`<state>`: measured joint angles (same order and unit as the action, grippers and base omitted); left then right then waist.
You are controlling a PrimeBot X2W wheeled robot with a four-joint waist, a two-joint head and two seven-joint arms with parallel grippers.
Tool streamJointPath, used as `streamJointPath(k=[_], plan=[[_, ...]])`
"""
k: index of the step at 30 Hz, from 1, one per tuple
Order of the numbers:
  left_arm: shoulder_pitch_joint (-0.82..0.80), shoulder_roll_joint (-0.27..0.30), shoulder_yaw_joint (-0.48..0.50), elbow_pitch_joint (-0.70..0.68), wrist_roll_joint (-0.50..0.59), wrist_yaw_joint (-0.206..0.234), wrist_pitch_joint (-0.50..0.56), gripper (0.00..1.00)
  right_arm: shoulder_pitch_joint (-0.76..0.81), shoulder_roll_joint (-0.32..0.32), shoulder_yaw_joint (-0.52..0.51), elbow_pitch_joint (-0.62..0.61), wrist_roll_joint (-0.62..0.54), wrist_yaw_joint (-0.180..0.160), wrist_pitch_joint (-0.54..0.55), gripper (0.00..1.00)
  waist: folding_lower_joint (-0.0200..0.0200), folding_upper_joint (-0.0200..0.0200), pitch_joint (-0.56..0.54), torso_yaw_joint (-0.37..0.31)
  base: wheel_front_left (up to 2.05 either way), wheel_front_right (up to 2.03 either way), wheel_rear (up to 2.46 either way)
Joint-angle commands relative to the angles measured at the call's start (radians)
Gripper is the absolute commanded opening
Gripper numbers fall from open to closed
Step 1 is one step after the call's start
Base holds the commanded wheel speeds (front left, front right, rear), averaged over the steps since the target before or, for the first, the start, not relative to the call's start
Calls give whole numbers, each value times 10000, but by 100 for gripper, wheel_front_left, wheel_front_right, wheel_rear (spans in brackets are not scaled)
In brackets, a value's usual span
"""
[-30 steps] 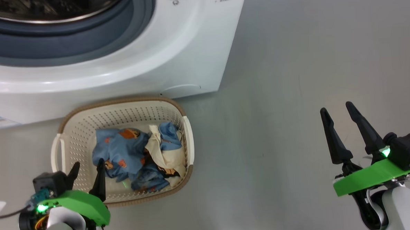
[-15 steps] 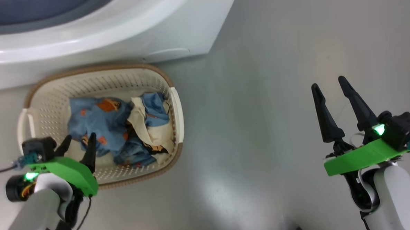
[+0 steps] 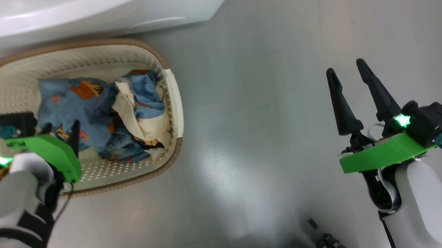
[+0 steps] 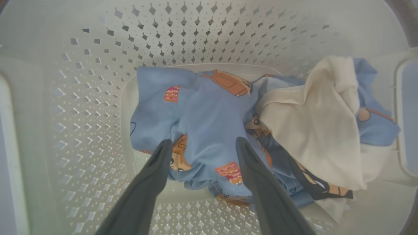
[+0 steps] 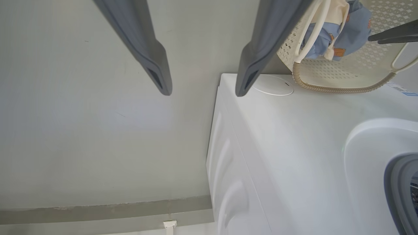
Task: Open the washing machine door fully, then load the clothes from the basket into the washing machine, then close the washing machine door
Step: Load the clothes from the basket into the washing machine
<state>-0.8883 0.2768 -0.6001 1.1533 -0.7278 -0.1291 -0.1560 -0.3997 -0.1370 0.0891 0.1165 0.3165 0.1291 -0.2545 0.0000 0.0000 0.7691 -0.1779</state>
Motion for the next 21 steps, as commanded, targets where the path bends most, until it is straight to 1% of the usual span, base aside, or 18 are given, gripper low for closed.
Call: streamJointPath(k=[1, 8, 19, 20, 21], plan=[[-120, 490, 122, 70, -90, -15, 40, 100, 123, 29, 237, -254, -24, 16, -72, 100, 0, 0, 325, -234, 0, 0, 0], [-735, 664, -162, 366, -582, -15, 532, 100, -51, 109, 303, -333, -32, 16, -72, 100, 0, 0, 723, -469, 0, 0, 0], [-979, 969, -741, 276, -1316, -15, 987, 100, -162, 265, 456, -429, -44, 16, -72, 100, 0, 0, 1048, -819, 0, 0, 0], [-979, 992, -791, 289, -1382, -15, 1033, 98, -167, 275, 470, -429, -38, 16, -72, 100, 0, 0, 1050, -850, 0, 0, 0], [-971, 1005, -849, 285, -1443, -15, 1073, 46, -167, 282, 485, -430, -34, 16, -72, 100, 0, 0, 1046, -877, 0, 0, 0]])
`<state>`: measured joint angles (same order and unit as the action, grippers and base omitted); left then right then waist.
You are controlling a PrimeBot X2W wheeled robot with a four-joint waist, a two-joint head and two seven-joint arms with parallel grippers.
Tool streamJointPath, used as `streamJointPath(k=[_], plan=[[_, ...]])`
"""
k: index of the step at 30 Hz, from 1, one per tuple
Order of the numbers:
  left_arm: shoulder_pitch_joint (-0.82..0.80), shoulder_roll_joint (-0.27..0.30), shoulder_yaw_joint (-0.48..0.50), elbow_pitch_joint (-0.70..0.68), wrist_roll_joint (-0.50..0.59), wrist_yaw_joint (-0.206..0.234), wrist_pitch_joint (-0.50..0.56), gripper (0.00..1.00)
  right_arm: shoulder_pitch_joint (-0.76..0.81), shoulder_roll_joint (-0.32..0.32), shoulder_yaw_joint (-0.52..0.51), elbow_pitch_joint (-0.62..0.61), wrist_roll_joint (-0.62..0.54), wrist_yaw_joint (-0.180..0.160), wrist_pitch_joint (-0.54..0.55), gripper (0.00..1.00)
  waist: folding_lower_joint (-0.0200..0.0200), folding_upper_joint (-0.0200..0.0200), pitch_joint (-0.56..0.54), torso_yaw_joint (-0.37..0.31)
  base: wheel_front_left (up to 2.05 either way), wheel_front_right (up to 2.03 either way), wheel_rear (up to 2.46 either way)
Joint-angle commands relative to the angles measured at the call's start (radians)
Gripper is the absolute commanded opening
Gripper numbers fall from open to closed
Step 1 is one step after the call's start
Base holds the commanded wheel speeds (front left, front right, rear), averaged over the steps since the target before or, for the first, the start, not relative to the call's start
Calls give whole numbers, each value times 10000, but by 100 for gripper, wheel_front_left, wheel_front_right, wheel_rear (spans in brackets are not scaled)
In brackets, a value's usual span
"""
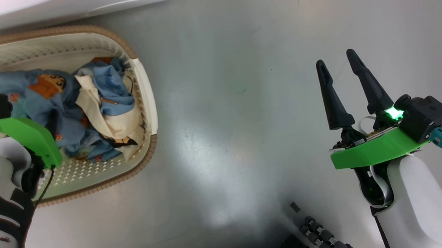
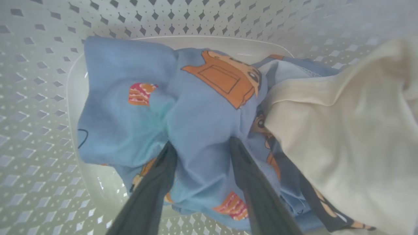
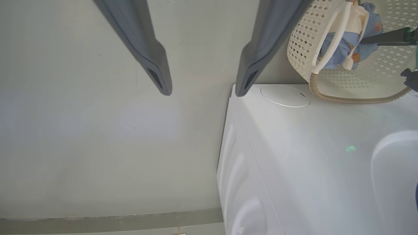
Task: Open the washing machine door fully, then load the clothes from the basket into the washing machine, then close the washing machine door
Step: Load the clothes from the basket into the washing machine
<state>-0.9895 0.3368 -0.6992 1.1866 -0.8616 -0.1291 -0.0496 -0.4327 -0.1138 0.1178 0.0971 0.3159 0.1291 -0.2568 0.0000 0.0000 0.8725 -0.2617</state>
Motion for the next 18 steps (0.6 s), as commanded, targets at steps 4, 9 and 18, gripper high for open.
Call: streamJointPath(k=[4, 9, 18], plan=[[131, 386, -85, -127, -453, -15, -30, 0, 209, 55, 171, -208, -46, 16, -49, 100, 0, 0, -130, -55, 0, 0, 0], [399, 240, -282, -259, -791, -15, -549, 0, 274, 29, 77, -171, -59, 16, -49, 100, 0, 0, -565, 137, 0, 0, 0], [1283, -25, -424, -499, -1489, -15, -1857, 0, 521, -114, 8, -1, -13, 16, -49, 100, 0, 0, -1823, 625, 0, 0, 0]])
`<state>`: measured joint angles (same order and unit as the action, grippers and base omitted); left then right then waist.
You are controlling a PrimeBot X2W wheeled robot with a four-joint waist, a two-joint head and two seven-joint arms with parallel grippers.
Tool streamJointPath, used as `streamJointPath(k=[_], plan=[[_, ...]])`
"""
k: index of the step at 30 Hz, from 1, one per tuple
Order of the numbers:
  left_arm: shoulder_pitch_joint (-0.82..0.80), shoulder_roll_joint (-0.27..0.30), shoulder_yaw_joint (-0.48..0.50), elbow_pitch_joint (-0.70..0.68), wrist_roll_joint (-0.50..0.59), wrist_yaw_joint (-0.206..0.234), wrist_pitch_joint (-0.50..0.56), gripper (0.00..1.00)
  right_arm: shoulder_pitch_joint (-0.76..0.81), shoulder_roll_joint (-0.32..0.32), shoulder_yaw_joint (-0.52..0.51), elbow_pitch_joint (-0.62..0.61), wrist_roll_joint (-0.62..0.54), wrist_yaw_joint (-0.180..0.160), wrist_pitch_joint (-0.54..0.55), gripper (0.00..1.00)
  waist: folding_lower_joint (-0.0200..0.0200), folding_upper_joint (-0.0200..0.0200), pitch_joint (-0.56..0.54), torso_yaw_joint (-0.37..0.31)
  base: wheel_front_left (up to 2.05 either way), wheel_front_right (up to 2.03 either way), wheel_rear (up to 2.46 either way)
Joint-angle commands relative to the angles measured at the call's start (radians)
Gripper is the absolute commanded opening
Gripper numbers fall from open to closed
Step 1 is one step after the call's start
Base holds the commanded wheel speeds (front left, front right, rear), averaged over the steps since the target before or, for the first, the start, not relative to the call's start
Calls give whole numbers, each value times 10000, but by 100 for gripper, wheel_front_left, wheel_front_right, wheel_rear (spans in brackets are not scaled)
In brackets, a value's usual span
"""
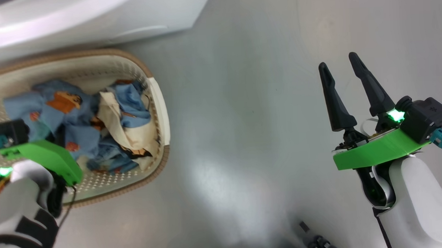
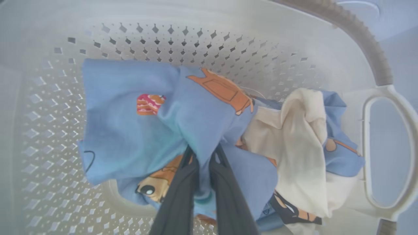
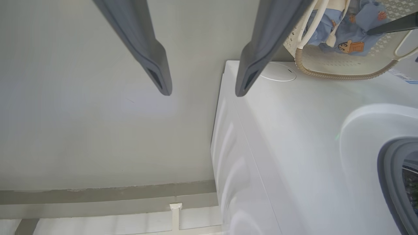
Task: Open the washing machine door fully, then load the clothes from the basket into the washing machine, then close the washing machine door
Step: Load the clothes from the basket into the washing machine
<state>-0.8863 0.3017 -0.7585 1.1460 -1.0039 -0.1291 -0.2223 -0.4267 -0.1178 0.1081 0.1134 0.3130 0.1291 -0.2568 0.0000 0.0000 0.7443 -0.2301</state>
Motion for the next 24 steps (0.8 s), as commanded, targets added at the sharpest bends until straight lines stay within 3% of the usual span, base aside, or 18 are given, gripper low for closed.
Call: streamJointPath(k=[1, 9, 24], plan=[[251, 326, 168, -92, -66, -15, -129, 0, 460, -73, 106, -164, 16, 16, -49, 100, 0, 0, -541, 309, 0, 0, 0], [897, 295, 597, -866, 197, -15, -388, 0, 949, -348, -27, 53, 45, 16, -49, 100, 0, 0, -1700, 807, 0, 0, 0], [3259, -266, 4654, -3883, 3610, -15, -393, 0, 1919, -731, -437, 160, 78, 16, -49, 100, 0, 0, -3233, 1540, 0, 0, 0]])
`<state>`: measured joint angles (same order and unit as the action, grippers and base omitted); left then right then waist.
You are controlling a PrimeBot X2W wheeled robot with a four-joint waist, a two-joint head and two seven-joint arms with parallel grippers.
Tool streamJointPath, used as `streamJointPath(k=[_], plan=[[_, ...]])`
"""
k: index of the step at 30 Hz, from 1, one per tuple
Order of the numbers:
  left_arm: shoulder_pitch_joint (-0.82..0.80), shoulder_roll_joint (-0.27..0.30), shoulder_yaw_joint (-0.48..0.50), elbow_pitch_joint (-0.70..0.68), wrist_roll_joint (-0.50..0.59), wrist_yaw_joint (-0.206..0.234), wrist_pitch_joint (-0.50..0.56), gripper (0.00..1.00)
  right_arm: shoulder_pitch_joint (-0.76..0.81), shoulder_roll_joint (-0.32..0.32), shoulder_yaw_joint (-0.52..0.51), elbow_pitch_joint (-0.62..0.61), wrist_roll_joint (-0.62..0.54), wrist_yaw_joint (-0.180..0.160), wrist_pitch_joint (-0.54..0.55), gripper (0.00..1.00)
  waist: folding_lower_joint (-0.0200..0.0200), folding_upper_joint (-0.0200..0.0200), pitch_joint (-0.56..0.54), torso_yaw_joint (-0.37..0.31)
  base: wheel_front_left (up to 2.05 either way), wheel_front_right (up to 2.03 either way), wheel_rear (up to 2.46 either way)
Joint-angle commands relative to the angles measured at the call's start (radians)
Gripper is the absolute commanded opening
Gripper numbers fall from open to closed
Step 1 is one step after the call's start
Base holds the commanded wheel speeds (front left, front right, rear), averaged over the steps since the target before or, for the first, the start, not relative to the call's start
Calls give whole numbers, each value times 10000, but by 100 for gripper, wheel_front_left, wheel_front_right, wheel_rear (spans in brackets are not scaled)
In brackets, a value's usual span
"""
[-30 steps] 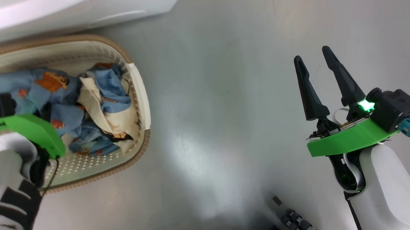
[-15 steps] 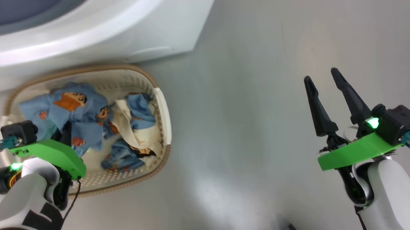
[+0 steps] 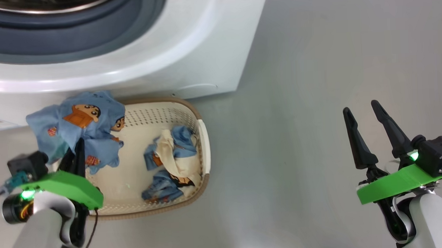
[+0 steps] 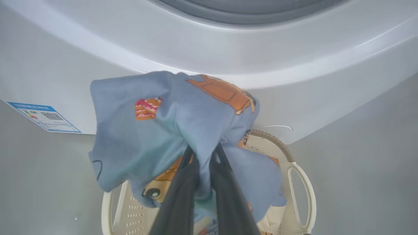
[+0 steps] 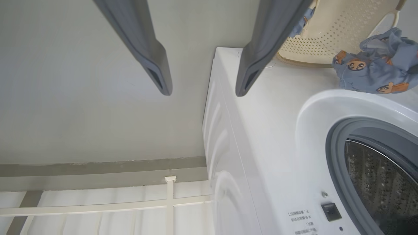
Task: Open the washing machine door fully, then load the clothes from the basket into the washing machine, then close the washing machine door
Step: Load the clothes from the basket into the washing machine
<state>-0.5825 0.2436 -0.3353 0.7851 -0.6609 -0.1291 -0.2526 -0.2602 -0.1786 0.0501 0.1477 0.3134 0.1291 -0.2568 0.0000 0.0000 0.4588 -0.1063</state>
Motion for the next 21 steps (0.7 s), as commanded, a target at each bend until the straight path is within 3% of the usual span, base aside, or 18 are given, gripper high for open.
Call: streamJointPath(k=[1, 15, 21], plan=[[407, 249, 660, -527, 389, -15, -90, 0, 299, -136, 123, -178, 77, 16, -49, 100, 0, 0, -455, 329, 0, 0, 0], [2903, -597, 3160, -4678, 2615, -15, -91, 0, 926, -271, -134, -143, 117, 16, -49, 100, 0, 0, -1298, 714, 0, 0, 0], [3718, -899, 3658, -5850, 3018, -15, -91, 0, 1068, -248, -221, -144, 137, 16, -49, 100, 0, 0, -1466, 741, 0, 0, 0]])
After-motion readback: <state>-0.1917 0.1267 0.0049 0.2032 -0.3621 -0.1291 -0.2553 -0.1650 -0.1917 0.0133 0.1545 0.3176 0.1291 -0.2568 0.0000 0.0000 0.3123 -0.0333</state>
